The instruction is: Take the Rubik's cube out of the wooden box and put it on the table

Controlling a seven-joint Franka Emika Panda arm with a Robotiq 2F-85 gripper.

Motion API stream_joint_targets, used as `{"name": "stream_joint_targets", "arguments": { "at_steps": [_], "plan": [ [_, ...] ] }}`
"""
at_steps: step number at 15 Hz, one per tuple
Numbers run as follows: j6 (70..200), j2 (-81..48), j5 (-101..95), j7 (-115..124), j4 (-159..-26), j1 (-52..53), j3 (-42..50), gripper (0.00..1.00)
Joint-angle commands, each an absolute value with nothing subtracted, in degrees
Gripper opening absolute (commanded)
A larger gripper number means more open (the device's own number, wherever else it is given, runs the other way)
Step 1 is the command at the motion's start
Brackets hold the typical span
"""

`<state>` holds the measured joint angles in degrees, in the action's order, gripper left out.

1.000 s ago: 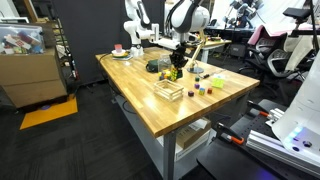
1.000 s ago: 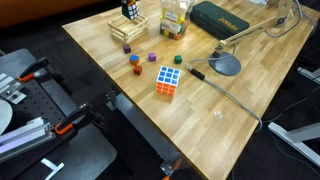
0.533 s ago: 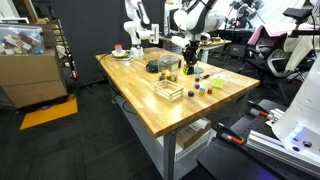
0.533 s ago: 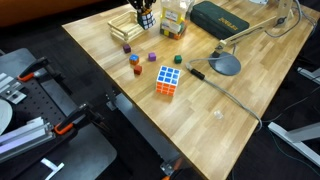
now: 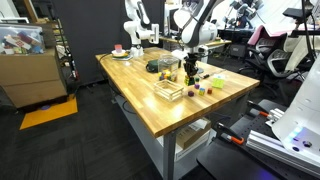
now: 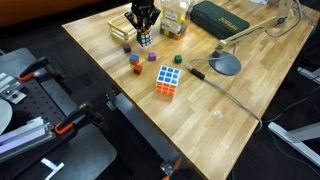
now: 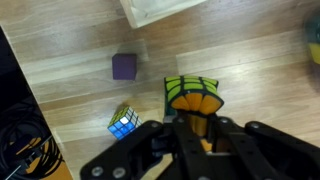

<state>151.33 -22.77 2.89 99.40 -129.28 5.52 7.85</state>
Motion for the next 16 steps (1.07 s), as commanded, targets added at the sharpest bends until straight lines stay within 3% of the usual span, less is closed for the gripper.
{"name": "stream_joint_targets", "arguments": {
  "at_steps": [1, 2, 4, 10, 11, 12, 15, 16],
  "plan": [
    [149.76, -26.39, 5.62, 96.64, -125.54, 4.15, 6.13, 0.14],
    [149.75, -27.15, 6.40, 96.02, -124.98, 4.08, 5.67, 0.42],
    [149.63, -28.04, 7.64, 95.24, -124.32, 4.19, 4.99, 0.48],
    [151.57, -23.45, 7.98, 94.49, -127.96, 6.01, 3.29, 0.92],
    [151.92, -22.30, 7.99, 94.45, -128.67, 6.19, 2.96, 0.98],
    [150.92, -25.35, 6.89, 96.24, -125.83, 6.86, 3.92, 0.81],
    [150.93, -23.01, 6.77, 96.25, -127.48, 6.96, 3.59, 0.98],
    [150.95, -22.95, 6.77, 96.20, -127.70, 6.92, 3.61, 0.98]
  ]
}}
